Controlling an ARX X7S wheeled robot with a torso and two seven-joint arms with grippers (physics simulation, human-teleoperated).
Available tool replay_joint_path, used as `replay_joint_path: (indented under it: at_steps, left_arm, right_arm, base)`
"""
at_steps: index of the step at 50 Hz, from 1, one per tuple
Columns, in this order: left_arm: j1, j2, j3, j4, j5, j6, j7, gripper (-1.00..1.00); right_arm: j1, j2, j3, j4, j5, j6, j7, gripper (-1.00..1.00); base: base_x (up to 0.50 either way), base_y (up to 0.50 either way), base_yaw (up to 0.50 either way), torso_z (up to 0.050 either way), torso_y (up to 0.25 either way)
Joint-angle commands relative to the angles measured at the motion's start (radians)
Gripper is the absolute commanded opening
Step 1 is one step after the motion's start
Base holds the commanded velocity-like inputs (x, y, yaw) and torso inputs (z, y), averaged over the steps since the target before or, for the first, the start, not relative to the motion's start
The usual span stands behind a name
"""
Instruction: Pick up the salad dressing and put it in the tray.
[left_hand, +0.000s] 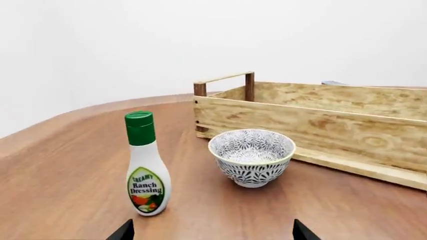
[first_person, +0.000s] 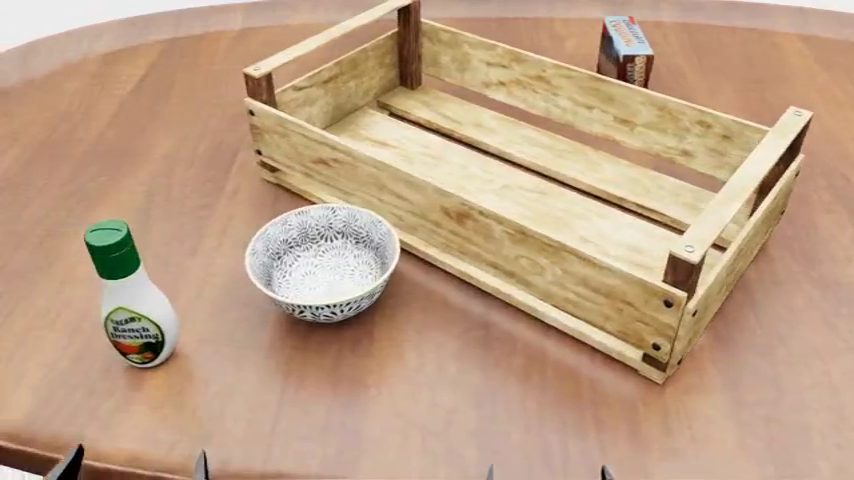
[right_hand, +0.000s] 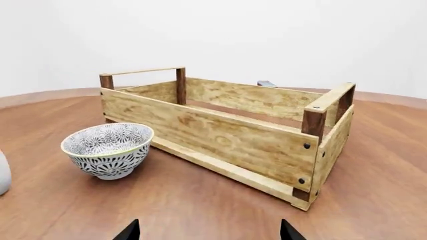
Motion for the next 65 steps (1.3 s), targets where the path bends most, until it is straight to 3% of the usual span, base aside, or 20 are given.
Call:
replay_joint_path:
  at_steps: [1,8,21,34,55,57,65]
  left_arm:
    - [-0.003,-0.011,0.022,-0.006,-0.006,-0.001,-0.012,1.0]
    - [-0.029,-0.029,0.033,0.066,-0.009,-0.08,-0.015,1.0]
    - [-0.115,-0.081,0.042,0.451,-0.036,-0.389,-0.005,1.0]
    - [-0.201,-0.092,-0.02,0.621,-0.136,-0.589,-0.006,1.0]
    - [-0.205,-0.099,-0.036,0.618,-0.157,-0.571,-0.021,1.0]
    - [-0.2,-0.1,-0.032,0.613,-0.153,-0.562,-0.023,1.0]
    - [-0.198,-0.106,-0.035,0.611,-0.157,-0.557,-0.028,1.0]
  right_arm:
    - [0.002,0.021,-0.042,0.008,-0.001,0.006,-0.007,1.0]
    - [0.009,0.03,-0.022,-0.045,0.039,0.055,0.004,1.0]
    - [0.083,0.091,0.043,-0.442,0.135,0.42,0.059,1.0]
    - [0.156,0.142,0.118,-0.656,0.209,0.593,0.102,1.0]
    - [0.168,0.147,0.166,-0.657,0.258,0.577,0.115,1.0]
    - [0.123,0.127,0.186,-0.64,0.279,0.454,0.066,1.0]
    - [0.111,0.139,0.163,-0.626,0.245,0.419,0.072,1.0]
  base:
    - [0.0,0.0,0.0,0.0,0.0]
    - [0.11,0.0,0.0,0.0,0.0]
    - [0.5,0.0,0.0,0.0,0.0]
    - [0.5,0.0,0.0,0.0,0.0]
    - [0.5,0.0,0.0,0.0,0.001]
    - [0.25,0.0,0.0,0.0,0.0]
    - [0.0,0.0,0.19,0.0,0.0]
